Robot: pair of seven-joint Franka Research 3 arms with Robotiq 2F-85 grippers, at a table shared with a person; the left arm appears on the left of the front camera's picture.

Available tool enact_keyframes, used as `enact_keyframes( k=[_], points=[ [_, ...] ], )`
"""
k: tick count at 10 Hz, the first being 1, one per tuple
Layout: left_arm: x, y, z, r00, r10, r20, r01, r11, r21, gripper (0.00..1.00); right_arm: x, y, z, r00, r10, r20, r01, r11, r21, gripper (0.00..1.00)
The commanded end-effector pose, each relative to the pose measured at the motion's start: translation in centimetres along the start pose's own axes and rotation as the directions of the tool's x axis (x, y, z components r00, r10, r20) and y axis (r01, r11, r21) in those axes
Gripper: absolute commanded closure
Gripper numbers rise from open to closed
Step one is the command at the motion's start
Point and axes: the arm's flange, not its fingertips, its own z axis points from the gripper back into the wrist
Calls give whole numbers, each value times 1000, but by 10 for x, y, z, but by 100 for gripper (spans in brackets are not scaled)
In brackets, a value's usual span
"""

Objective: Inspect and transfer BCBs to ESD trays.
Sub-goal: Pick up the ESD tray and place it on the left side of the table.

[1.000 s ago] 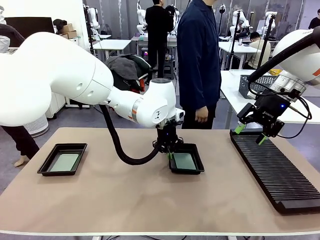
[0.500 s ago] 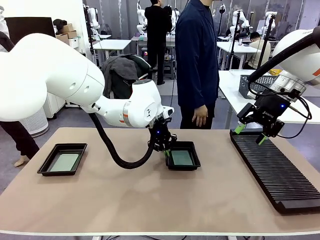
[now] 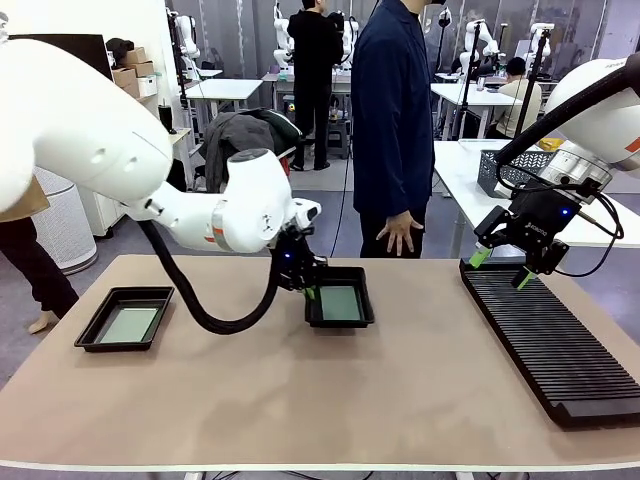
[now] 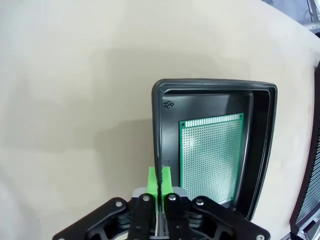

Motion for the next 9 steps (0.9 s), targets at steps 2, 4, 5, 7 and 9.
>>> enact_keyframes(
  k=[2,4,5,7,9],
  points=[
    [-2,57,27,1000,-15,-1,15,999,-42,97,0,1,-1,1000,-21,17,21,1000,1,0],
    [0,92,42,1000,-22,-8,22,999,-27,97,0,1,-1,1000,-21,17,21,1000,1,0],
    [-1,112,47,1000,-21,-5,21,1000,-17,97,0,1,-1,1000,-21,17,21,1000,1,0],
    [-2,148,53,1000,-23,-9,23,1000,-17,97,0,1,-1,1000,-21,17,21,1000,1,0],
    [-7,181,62,1000,-13,-3,13,1000,-9,97,0,1,-1,1000,-21,17,21,1000,1,0]
  ],
)
